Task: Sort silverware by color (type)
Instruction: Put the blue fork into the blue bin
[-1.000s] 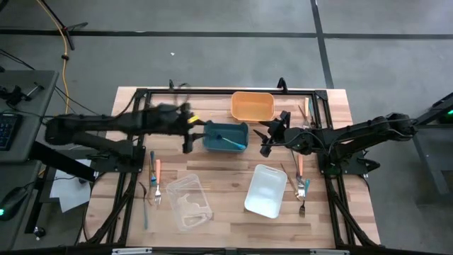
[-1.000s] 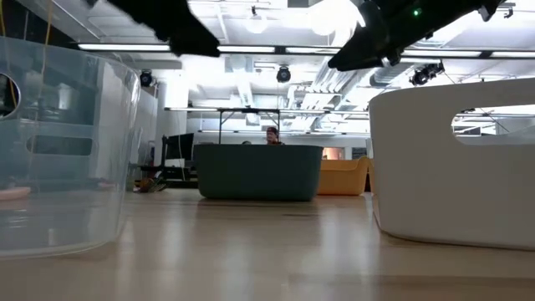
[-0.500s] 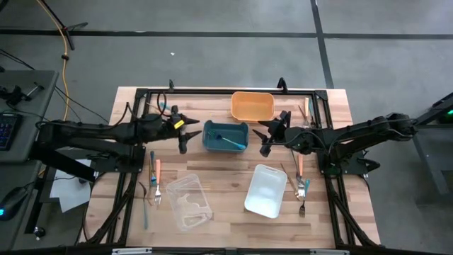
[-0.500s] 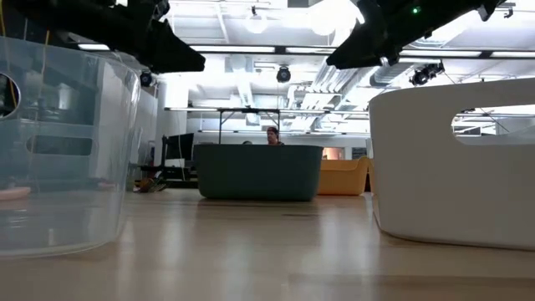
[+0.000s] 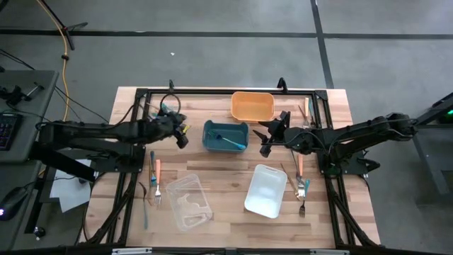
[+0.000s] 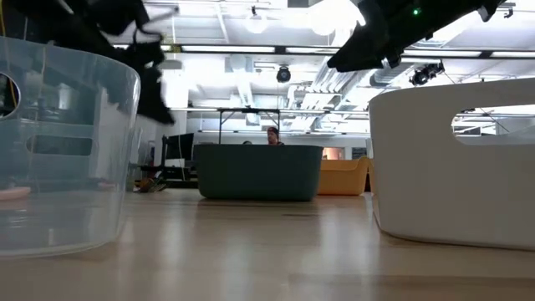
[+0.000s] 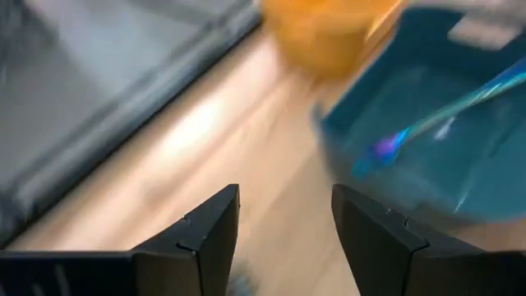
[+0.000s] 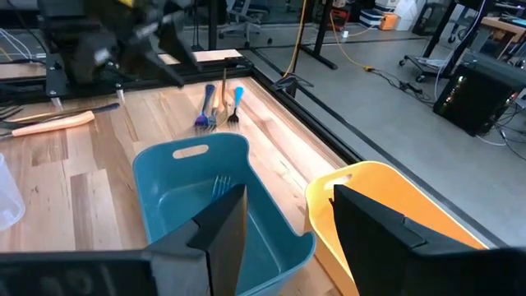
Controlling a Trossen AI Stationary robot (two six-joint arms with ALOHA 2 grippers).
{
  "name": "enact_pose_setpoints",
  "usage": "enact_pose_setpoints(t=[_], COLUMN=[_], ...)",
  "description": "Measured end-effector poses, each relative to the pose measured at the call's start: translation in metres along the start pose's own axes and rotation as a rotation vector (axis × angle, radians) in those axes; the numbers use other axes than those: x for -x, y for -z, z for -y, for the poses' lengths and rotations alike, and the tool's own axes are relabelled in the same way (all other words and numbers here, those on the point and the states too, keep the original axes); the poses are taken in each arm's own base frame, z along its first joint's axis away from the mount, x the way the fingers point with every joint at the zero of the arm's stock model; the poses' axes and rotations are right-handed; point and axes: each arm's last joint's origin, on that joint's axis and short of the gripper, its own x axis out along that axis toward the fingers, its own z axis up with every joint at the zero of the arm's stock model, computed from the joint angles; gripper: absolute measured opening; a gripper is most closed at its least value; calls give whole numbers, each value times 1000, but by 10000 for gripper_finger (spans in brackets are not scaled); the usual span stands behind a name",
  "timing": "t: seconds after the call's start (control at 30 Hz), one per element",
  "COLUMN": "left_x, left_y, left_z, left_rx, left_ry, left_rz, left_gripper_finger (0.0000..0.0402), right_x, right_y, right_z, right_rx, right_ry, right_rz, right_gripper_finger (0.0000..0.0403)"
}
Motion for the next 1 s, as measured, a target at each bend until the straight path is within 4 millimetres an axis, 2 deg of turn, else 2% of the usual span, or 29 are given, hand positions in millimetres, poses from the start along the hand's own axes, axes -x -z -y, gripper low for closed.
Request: enact_pose_setpoints(t=[0.13, 0.27, 0.5, 0.73, 1.0], left_x=[-11, -23, -42, -58, -65], left_y=[16, 25, 35, 36, 39], left_z=[-7, -10, -3, 4, 4], left_rx=[49, 33, -253, -360, -426], left_ry=[-64, -116, -90, -72, -117], left_rz=[-182, -283, -384, -364, -381], left_gripper_finger=[188, 188, 188, 188, 188], right_x=[0, 0, 0, 0, 0], right_y=[0, 0, 0, 2, 2], right_z=[0, 0, 0, 0, 0], right_rx=[-11, -18, -18, -9, -9], right_ry=[0, 0, 0, 1, 1], right_rz=[0, 0, -1, -13, -14], right_gripper_finger=[177, 177, 177, 177, 177])
